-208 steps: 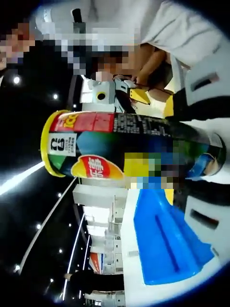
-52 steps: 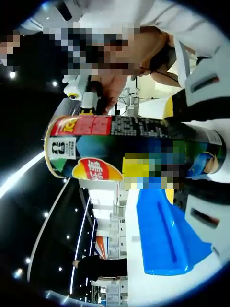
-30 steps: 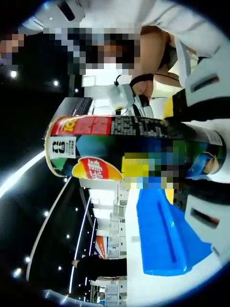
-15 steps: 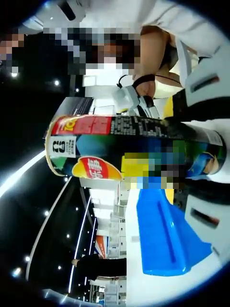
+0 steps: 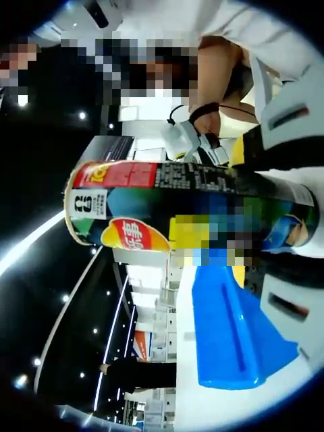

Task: Open the lid of the chip container on the table, take out the chips, place them into the box in front of the container, and close the lid

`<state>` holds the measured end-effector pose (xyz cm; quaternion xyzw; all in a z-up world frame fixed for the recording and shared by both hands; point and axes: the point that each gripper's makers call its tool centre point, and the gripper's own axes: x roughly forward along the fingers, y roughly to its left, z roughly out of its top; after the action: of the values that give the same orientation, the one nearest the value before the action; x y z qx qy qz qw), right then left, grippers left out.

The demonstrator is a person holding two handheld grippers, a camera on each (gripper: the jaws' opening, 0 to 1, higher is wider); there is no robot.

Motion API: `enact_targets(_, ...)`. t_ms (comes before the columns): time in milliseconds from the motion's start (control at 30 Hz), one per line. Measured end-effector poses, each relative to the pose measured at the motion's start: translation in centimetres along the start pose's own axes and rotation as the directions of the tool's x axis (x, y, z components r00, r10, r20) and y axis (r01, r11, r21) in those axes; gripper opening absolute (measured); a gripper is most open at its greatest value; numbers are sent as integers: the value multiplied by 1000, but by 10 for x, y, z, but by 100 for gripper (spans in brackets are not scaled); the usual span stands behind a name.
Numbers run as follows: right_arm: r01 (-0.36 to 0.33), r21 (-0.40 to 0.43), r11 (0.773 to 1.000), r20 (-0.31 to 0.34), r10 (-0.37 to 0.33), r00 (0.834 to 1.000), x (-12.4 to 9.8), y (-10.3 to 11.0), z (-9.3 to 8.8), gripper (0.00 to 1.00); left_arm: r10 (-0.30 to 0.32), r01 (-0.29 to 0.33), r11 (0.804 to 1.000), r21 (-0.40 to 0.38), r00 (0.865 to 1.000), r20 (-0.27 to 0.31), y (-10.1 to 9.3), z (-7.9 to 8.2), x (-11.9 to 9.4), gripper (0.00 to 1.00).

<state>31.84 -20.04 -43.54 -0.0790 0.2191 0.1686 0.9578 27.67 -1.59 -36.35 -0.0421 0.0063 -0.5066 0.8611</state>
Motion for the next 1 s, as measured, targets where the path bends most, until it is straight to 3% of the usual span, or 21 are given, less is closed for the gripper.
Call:
enact_targets(133, 13, -15, 1000, 57, -12, 998, -21, -16, 27, 47, 1, -1, 1000, -2, 1000, 2, 0, 0, 0, 48)
enact_targets(200, -48, 5, 999, 111, 47, 993, -34, -16, 61, 42, 1, -1, 1000, -1, 1000, -1, -1, 0, 0, 48)
enact_targets(233, -79, -46, 996, 142, 85, 986, -43, -15, 85, 43, 2, -2, 1000, -1, 1000, -2, -1, 0, 0, 48)
enact_targets(300, -98, -66, 993, 177, 108, 978, -60, -9, 128, 42, 5, -5, 1000, -5, 1000, 0, 0, 0, 0, 48)
enact_targets(400, -236, -119, 965, 169, 254, 952, -79, 32, 178, 39, 13, -13, 1000, -6, 1000, 10, 1, 0, 0, 48)
enact_targets(467, -366, -132, 921, 169, 385, 907, -90, 71, 204, 37, 17, -17, 1000, -11, 1000, 17, 1, 0, -1, 48)
enact_targets(500, -473, -150, 868, 103, 490, 866, -99, 102, 211, 36, 19, -18, 1000, -13, 1000, 20, 1, 0, -1, 48)
enact_targets(567, -580, -131, 804, 12, 587, 810, -106, 141, 222, 36, 19, -19, 1000, -14, 1000, 20, 1, 0, -1, 48)
enact_targets(633, -617, -94, 781, -78, 612, 787, -102, 165, 229, 36, 21, -21, 1000, -11, 1000, 19, 1, 0, -1, 48)
enact_targets(667, -625, -86, 776, -102, 617, 780, -102, 170, 229, 35, 22, -21, 1000, -11, 1000, 19, 1, 0, -1, 48)
enact_targets(700, -620, -120, 775, -161, 601, 783, -96, 182, 234, 35, 24, -24, 1000, -14, 1000, 20, 1, 0, -1, 48)
enact_targets(767, -612, -169, 772, -218, 577, 787, -91, 191, 238, 29, 30, -30, 999, -18, 999, 20, 1, 0, -1, 48)
enact_targets(800, -616, -161, 771, -251, 572, 781, -90, 197, 238, 26, 32, -32, 999, -18, 999, 20, 1, 0, -1, 48)
enact_targets(867, -639, -45, 768, -313, 597, 739, -84, 211, 237, 25, 35, -35, 999, -14, 999, 16, 0, -1, -2, 48)
enact_targets(900, -631, 15, 775, -379, 589, 714, -81, 216, 229, 25, 37, -36, 999, -13, 999, 13, 0, -1, -2, 48)
enact_targets(933, -622, 9, 783, -421, 567, 708, -78, 217, 223, 25, 37, -37, 999, -11, 999, 11, 0, -2, -2, 48)
enact_targets(1000, -574, -96, 813, -495, 461, 736, -63, 207, 214, 24, 40, -40, 999, -9, 999, 10, 0, -3, -3, 48)
